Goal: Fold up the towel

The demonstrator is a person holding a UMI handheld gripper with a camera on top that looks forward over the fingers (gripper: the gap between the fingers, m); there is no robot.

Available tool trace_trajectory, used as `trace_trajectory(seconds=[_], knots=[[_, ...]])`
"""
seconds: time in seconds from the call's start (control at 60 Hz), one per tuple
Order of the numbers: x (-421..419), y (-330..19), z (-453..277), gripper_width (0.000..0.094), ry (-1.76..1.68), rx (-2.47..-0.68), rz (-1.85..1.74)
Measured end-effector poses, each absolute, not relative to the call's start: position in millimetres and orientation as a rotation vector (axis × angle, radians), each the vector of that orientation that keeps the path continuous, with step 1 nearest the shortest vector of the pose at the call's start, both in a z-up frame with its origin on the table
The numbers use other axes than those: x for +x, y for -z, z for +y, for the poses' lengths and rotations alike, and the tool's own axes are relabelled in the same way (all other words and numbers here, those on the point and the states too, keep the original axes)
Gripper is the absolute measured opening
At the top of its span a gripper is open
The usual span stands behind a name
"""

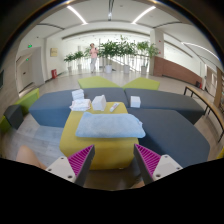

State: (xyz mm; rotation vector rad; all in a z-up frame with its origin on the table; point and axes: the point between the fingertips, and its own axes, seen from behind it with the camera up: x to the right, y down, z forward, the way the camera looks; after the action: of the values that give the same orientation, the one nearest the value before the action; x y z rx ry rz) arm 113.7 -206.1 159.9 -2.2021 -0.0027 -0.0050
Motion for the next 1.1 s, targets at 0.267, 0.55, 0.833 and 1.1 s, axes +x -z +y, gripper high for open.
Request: trace_trajectory(seconds=[0.267,0.55,0.833,1.1], knots=[[59,-109,-143,0.0815,-0.017,-2.251,-0.118],[-49,-50,-14,0.0801,-0.050,-2.235,-0.243],[-58,19,26,0.0469,0.033,-2.257,-0.332],[-36,13,29,0.0013,0.052,-2.234,-0.269]])
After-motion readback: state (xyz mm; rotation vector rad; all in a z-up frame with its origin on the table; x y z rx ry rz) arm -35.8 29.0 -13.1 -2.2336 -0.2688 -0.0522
